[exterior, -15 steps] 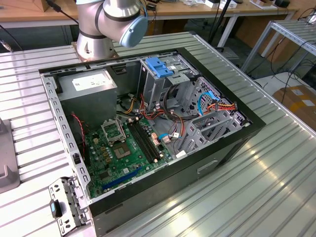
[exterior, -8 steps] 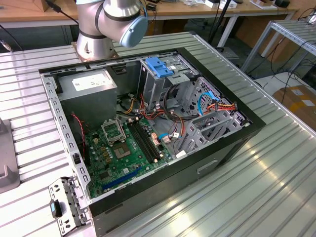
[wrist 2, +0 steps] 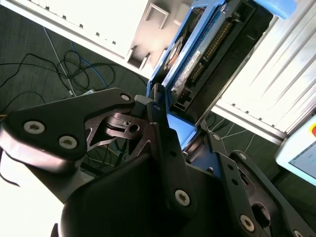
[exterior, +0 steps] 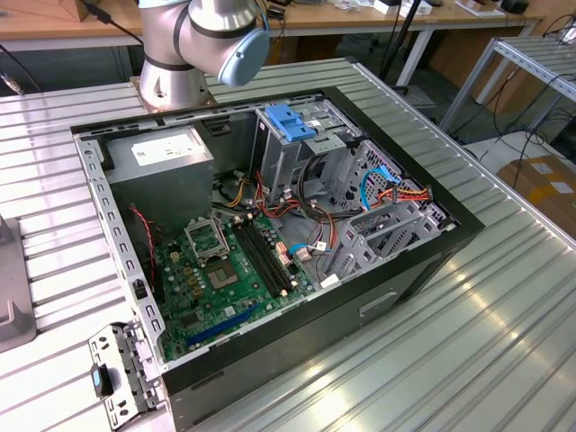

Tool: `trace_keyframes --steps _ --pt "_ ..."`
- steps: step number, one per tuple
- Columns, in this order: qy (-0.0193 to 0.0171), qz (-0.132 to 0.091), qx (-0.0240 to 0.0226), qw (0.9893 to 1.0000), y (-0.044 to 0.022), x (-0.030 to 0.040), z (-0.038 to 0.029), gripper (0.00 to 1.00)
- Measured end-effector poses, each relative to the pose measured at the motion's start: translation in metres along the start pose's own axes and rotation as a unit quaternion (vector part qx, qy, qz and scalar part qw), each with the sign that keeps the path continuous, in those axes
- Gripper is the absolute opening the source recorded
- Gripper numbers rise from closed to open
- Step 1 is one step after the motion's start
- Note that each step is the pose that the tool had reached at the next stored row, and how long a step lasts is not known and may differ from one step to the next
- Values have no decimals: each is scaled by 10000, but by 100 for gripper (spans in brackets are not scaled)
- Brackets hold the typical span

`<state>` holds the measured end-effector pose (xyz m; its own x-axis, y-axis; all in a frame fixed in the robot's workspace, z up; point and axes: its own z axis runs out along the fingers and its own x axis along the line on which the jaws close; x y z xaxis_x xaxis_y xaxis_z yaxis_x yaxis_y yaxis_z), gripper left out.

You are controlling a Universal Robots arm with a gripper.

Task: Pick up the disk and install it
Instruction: 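Pick up the disk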

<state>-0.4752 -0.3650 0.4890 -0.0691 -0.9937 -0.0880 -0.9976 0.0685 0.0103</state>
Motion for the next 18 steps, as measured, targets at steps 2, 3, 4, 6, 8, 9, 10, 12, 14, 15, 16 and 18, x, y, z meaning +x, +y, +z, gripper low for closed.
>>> trace_keyframes --steps 2,3,4,6,8,9,10,12,14,15,16,18 --pt "0 0 0 10000 -14 -1 0 37" --pt "0 0 0 10000 -18 -1 0 37" --pt "0 0 0 10000 -23 -2 0 37" --pt "0 0 0 10000 -31 -2 0 37" --pt "0 0 0 10000 -41 -3 -1 37" --pt "0 0 0 10000 -51 -4 0 37" --pt "0 0 0 10000 -57 -4 0 37" --pt "0 0 0 10000 -66 -5 0 37" --pt "0 0 0 10000 -82 -6 0 37" --pt "0 0 0 10000 -88 -6 -1 37" --pt "0 0 0 10000 -92 -7 0 37" --pt "0 0 0 10000 -103 -7 0 37"
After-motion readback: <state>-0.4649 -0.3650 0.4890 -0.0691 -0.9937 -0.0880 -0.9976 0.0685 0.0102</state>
